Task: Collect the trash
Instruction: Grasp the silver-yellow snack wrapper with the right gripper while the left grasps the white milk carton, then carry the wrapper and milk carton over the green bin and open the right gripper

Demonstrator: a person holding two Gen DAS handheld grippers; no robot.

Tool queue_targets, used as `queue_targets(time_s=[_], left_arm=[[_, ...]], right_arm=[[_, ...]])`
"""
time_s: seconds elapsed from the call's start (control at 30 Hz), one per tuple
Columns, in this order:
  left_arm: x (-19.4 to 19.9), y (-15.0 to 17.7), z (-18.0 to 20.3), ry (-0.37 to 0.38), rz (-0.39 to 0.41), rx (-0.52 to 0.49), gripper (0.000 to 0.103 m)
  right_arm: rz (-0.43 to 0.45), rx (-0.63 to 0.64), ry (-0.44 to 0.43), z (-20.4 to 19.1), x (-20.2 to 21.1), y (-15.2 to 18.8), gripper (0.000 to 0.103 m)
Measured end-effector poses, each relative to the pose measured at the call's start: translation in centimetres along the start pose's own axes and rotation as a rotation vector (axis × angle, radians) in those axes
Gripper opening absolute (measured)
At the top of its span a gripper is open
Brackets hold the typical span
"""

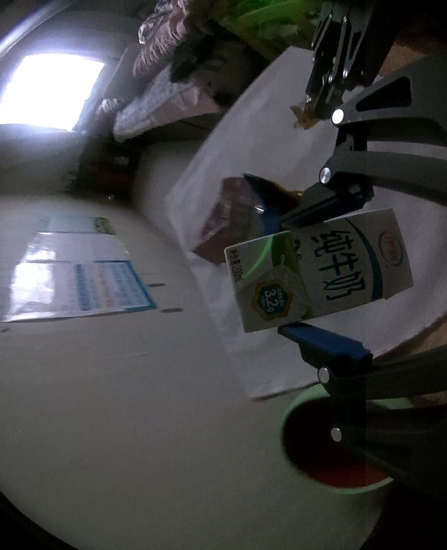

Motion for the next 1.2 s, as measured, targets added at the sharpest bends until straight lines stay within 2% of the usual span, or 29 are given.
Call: queue_targets(time_s=[0.37,0.63,0.87,1.2], left_arm=[[5.7,-3.1,-0.7,-0.053,0.140,-0.058,0.054],[9.3,-4.5,-1.6,-0.089,0.216,-0.069,0.054],[11.1,-4.9,-2.7,-0.106,0.252,-0.049,0.054],[11.3,-4.5,-3.8,-0.106,0.254,-0.007,0.054]], right_arm=[[0.093,0.025,-0.002,-1.7,3.7,-2.0,0.041],[0.107,0.041,-0.008,-3.0,4.5,-2.2,0.041],[0.105,0.061,-0.017,-4.2,4.8,-1.9,0.041],[0.094,0.077,-0.014,-5.4,4.6,-1.5,0.041]])
Point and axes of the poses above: each gripper's, at about its wrist camera, not at the fingertips, and x roughly against the way its jaws point, z to its right, y to its underside, the point moved 7 cm from there along -x, roughly the way its jaws point, and after that the axes turned 15 degrees about -x, right-handed, at the moved point
